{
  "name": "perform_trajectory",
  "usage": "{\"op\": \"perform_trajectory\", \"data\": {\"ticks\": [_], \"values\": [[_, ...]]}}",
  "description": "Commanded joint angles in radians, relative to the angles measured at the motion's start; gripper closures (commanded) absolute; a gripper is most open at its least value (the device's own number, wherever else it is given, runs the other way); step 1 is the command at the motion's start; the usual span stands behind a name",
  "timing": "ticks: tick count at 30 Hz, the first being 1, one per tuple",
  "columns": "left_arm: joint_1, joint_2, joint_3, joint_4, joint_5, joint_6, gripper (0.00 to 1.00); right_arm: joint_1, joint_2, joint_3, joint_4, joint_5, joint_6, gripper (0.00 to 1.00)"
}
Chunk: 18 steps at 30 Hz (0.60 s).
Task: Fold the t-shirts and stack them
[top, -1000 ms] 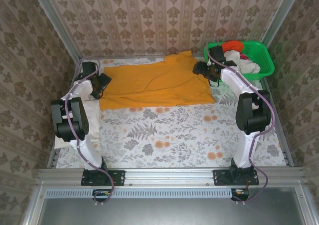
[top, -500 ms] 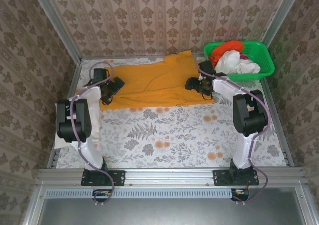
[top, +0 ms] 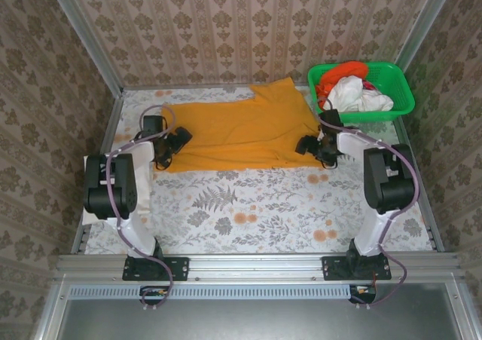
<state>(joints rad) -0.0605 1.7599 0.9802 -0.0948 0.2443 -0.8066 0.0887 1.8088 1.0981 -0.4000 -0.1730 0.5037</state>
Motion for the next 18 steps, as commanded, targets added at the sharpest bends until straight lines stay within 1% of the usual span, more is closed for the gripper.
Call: {"op": "perform_trajectory", "data": {"ticks": [1,8,11,14,16,18], "values": [[-0.017,-0.031,-0.083,-0.116,0.019,0.014,0.00,-0.033,-0.075,-0.101,-0.094,0.002,0.033,0.12],[-0.085,-0.167,-0.194,-0.184,0.001,0.006,0.00,-0.120,-0.279,-0.296,-0.098,0.033,0.115,0.13],[-0.123,-0.207,-0.209,-0.202,-0.008,0.000,0.00,-0.151,-0.360,-0.337,-0.102,0.039,0.119,0.13],[-0.154,-0.210,-0.201,-0.206,-0.013,0.003,0.00,-0.118,-0.455,-0.334,-0.095,0.051,0.068,0.13],[-0.160,-0.203,-0.188,-0.211,-0.023,0.010,0.00,-0.058,-0.500,-0.326,-0.094,0.123,0.018,0.13],[-0.161,-0.208,-0.188,-0.201,-0.032,0.012,0.00,0.015,-0.508,-0.305,-0.113,0.184,-0.025,0.14]]}}
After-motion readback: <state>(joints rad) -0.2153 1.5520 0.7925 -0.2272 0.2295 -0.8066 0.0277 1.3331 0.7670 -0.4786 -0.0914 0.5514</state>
